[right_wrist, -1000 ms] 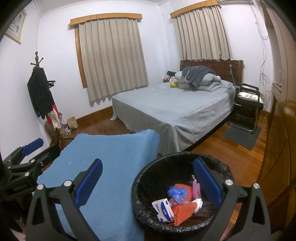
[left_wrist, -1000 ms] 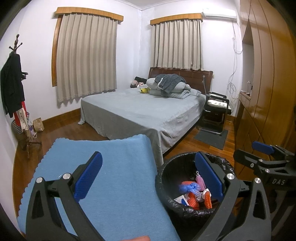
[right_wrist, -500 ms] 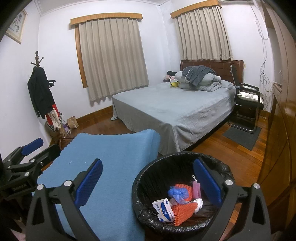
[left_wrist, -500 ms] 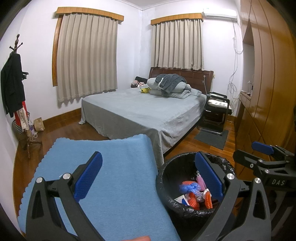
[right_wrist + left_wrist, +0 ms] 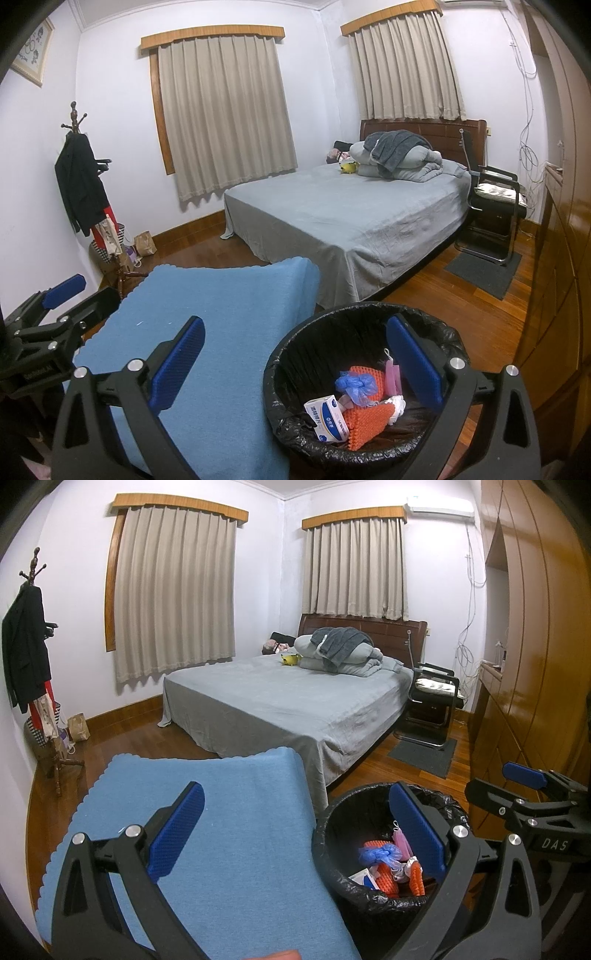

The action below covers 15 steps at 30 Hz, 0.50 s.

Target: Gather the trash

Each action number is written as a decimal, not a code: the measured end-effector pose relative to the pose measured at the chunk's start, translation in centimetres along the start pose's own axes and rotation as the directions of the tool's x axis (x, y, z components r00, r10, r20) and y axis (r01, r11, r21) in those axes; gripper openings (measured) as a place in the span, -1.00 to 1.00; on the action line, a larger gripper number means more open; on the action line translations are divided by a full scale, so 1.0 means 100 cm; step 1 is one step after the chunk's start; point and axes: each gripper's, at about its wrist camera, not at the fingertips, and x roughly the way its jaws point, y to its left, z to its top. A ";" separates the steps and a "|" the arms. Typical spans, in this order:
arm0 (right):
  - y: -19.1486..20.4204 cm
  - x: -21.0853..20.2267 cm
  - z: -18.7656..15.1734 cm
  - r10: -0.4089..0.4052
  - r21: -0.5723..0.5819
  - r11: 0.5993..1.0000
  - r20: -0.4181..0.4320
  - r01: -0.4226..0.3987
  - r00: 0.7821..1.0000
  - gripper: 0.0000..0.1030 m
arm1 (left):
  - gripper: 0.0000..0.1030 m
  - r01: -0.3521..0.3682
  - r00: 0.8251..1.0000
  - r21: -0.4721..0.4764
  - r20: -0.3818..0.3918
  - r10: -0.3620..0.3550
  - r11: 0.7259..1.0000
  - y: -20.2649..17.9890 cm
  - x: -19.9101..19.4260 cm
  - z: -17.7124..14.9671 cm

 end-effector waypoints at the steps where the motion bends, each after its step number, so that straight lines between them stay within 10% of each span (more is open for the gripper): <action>1: 0.000 0.000 0.000 0.000 -0.001 1.000 0.000 0.000 1.000 0.88 | 0.89 0.000 1.000 0.000 0.000 0.000 1.000 0.000 -0.001 0.000; 15: 0.001 0.000 0.000 0.000 -0.001 1.000 0.000 0.000 1.000 0.88 | 0.89 0.000 1.000 0.001 0.000 0.000 1.000 0.000 0.000 0.000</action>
